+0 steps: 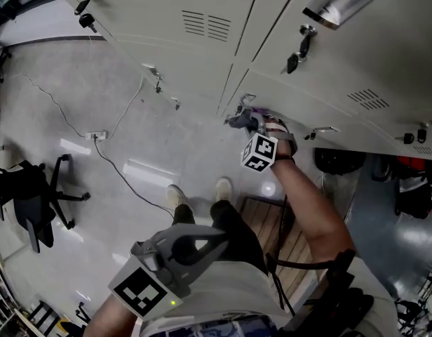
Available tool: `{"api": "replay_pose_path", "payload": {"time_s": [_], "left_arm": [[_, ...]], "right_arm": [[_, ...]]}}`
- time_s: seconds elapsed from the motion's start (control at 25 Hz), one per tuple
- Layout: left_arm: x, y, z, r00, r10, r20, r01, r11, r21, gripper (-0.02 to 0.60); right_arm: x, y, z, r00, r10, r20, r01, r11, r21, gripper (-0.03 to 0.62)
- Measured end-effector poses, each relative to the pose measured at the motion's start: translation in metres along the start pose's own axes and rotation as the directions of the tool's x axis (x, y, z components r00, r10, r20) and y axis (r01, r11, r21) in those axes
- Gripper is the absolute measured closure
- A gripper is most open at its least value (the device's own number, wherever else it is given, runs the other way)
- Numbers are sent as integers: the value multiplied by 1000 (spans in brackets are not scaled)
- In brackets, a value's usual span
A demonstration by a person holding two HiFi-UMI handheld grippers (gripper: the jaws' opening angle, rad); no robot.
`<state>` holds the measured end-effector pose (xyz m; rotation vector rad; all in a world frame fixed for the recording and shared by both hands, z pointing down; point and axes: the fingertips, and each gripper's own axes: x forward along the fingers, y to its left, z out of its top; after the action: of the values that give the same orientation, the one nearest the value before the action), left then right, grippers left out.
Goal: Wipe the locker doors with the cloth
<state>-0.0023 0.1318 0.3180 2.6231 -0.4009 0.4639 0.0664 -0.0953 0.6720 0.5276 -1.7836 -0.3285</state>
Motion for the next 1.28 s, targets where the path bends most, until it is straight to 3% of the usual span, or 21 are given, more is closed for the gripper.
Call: {"api": "replay_pose_path", "payload": {"time_s": [0.32, 0.6, 0.92, 1.28], "left_arm": [[8, 9, -7, 1000, 18, -22, -19, 999, -29, 578], [18, 17, -7, 999, 29, -29, -30, 998, -51, 578], [18, 28, -10, 998, 53, -44, -55, 997, -57, 578], [9, 29, -10, 996, 70, -50, -73, 996, -52, 578]], "right_arm": [[37, 8, 7, 999, -28, 29, 31, 993, -115, 484], [58, 12, 14, 998, -52, 41, 57, 991, -120, 482], [90, 24, 14, 999, -40, 22, 42, 998, -53, 482], [105, 38, -8, 994, 58, -89, -52, 996, 75, 480]]}}
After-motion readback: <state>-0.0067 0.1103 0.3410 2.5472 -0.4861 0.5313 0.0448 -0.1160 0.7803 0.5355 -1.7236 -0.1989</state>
